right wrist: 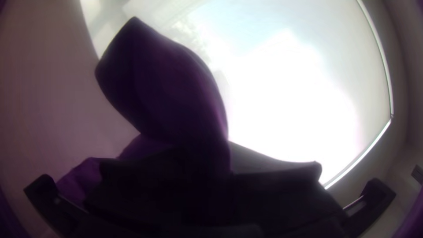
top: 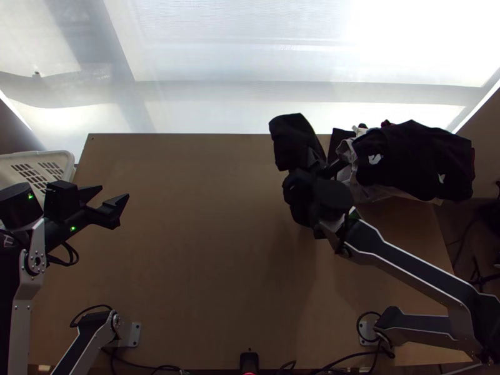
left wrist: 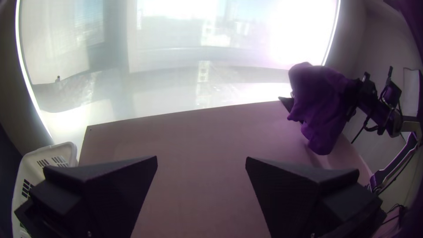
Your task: Fold the t-shirt
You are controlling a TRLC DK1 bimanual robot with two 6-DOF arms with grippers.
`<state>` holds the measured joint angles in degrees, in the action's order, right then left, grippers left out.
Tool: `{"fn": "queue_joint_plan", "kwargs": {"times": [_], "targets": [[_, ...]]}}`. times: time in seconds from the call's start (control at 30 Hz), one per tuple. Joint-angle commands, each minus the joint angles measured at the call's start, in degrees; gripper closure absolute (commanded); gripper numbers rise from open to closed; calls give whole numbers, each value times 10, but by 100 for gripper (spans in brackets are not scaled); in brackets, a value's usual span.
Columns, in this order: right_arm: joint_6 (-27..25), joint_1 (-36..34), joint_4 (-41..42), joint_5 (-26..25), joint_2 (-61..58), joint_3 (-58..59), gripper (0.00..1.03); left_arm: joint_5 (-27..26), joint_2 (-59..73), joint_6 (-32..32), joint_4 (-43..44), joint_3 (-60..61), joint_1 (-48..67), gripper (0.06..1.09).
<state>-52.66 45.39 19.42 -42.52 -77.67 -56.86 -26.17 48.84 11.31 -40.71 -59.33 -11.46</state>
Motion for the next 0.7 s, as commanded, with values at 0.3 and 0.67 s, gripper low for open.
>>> {"fn": "queue_joint_plan", "kwargs": {"times": [0.3,0.67], "targets": [[155,-255,-153,169,-35,-316,100,46,-67,0,-131,7,-15,11],[362,-346,-387,297,-151,-541,100,66,-100,13,-148,49,-33,11]]}}
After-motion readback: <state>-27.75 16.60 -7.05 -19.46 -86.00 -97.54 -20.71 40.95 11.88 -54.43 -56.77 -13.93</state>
